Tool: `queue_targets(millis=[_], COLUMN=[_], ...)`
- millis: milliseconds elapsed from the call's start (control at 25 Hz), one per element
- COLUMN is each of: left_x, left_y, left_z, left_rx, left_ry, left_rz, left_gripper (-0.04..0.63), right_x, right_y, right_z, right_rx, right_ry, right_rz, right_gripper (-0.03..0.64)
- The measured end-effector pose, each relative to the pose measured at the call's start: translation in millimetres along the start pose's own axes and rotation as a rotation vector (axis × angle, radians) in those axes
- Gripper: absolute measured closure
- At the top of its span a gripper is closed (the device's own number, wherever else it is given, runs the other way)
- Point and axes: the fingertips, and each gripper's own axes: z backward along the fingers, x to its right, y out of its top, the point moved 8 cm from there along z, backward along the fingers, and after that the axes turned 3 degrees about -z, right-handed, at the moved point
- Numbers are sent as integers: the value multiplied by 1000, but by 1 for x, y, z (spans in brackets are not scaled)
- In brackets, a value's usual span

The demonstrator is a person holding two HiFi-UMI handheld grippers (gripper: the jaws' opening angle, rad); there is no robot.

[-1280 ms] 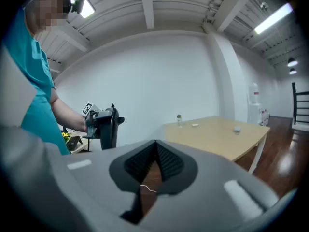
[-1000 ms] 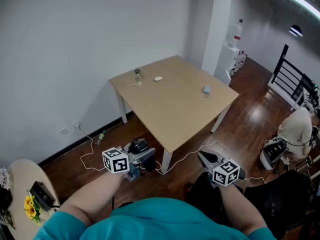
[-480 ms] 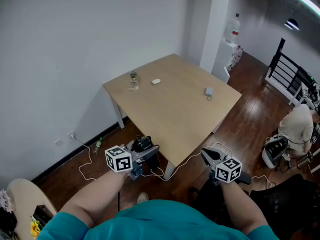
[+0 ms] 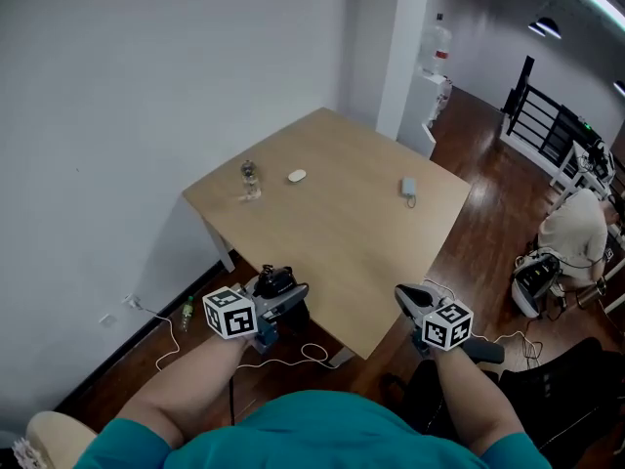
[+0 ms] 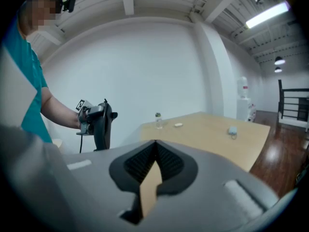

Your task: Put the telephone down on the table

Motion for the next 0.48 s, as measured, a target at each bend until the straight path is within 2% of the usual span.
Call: queue_targets(millis=[240,480], left_x=[-34,-70], left_y=[9,18], left_z=[-37,-103], left_rx=[12,39], left_ry=[28,106], left_rz=[20,4], left_gripper=[285,285], right_x=[48,126], right_y=[20,39], right_z=[-29,-80], right_rx=[8,11], right_ry=[18,126], right_rz=[8,59], right_gripper=[614,614])
